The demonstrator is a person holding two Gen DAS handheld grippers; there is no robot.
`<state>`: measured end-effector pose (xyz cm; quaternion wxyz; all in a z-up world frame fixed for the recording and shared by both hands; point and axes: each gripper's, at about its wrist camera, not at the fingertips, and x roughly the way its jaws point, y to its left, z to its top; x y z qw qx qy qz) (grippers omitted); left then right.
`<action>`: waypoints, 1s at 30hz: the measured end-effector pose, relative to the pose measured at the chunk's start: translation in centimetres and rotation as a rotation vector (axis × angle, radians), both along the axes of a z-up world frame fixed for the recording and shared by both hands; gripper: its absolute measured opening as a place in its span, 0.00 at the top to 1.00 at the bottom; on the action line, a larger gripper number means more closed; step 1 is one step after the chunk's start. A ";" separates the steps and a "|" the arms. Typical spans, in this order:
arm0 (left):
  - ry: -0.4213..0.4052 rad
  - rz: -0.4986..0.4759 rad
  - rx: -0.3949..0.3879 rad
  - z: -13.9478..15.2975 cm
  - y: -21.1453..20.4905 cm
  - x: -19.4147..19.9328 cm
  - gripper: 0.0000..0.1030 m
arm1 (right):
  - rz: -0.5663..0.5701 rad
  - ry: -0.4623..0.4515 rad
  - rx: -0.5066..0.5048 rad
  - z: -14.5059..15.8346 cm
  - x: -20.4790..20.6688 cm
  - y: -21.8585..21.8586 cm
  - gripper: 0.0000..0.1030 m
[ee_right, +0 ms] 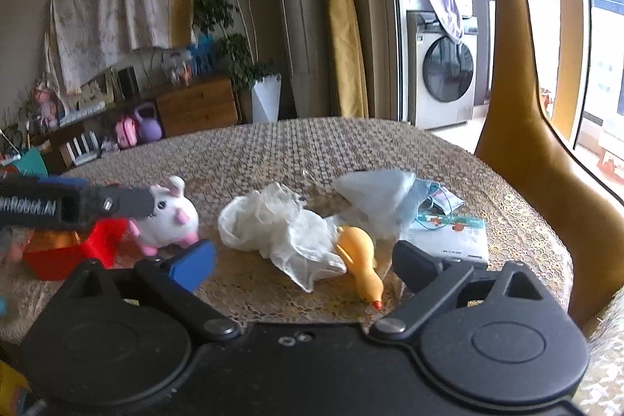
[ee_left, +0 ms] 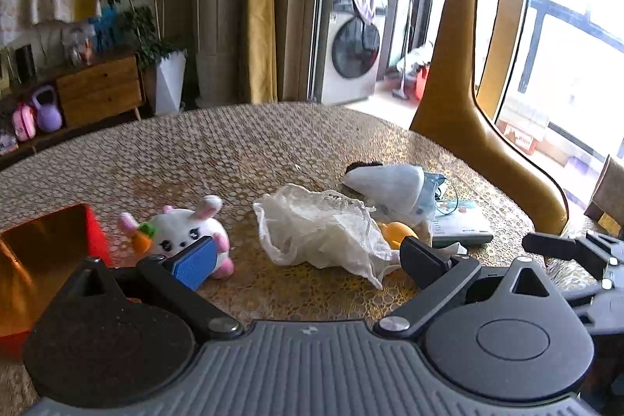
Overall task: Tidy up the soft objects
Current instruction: 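Grasp the white mesh cloth with the left tool while the right tool grasps the yellow duck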
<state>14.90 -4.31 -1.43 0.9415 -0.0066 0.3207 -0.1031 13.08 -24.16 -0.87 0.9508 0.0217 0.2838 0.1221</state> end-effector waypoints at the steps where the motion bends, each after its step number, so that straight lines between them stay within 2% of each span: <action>1: 0.022 -0.007 -0.012 -0.1 -0.2 1.0 0.02 | 0.006 0.008 -0.007 -0.2 0.4 -0.2 0.07; 10: 0.186 0.023 -0.037 -1.3 -2.1 9.3 0.02 | 0.069 0.075 -0.070 -2.2 3.7 -1.6 0.12; 12: 0.236 0.026 -0.050 -1.9 -2.5 11.4 0.02 | 0.087 0.099 -0.080 -2.8 4.6 -1.6 0.15; 16: 0.318 0.085 -0.085 -3.4 -2.9 14.8 0.02 | 0.109 0.124 -0.104 -3.7 6.3 -1.5 0.20; 24: 0.402 0.136 -0.106 -6.4 -4.4 18.7 0.02 | 0.086 0.131 -0.082 -4.3 9.4 -2.6 0.25; 27: 0.433 0.133 -0.098 -7.8 -5.3 19.6 0.02 | 0.074 0.148 -0.088 -4.9 10.8 -2.7 0.26; 30: 0.439 0.152 -0.071 -9.0 -5.9 20.0 0.02 | 0.067 0.165 -0.096 -5.6 11.9 -2.5 0.32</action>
